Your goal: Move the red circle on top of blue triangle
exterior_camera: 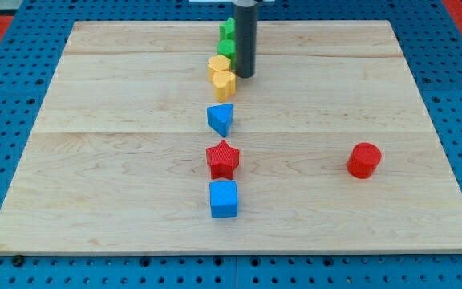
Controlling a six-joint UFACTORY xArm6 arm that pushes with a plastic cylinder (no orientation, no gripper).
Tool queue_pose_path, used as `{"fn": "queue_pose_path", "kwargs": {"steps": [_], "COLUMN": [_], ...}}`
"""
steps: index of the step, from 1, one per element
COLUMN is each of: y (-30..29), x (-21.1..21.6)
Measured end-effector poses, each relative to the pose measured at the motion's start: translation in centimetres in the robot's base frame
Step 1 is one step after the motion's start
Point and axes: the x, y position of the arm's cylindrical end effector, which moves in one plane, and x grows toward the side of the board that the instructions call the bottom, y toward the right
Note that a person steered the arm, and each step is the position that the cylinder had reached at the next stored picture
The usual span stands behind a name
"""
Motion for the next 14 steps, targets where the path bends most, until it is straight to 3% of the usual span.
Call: {"fn": "queue_pose_path", "kwargs": {"steps": [4, 5, 6, 7, 10, 14], "y": [17.7, 20.2, 18.3, 14.1, 9.2, 4.7], "x": [14.1, 18.8, 19.5, 19.2, 12.4, 9.5]}}
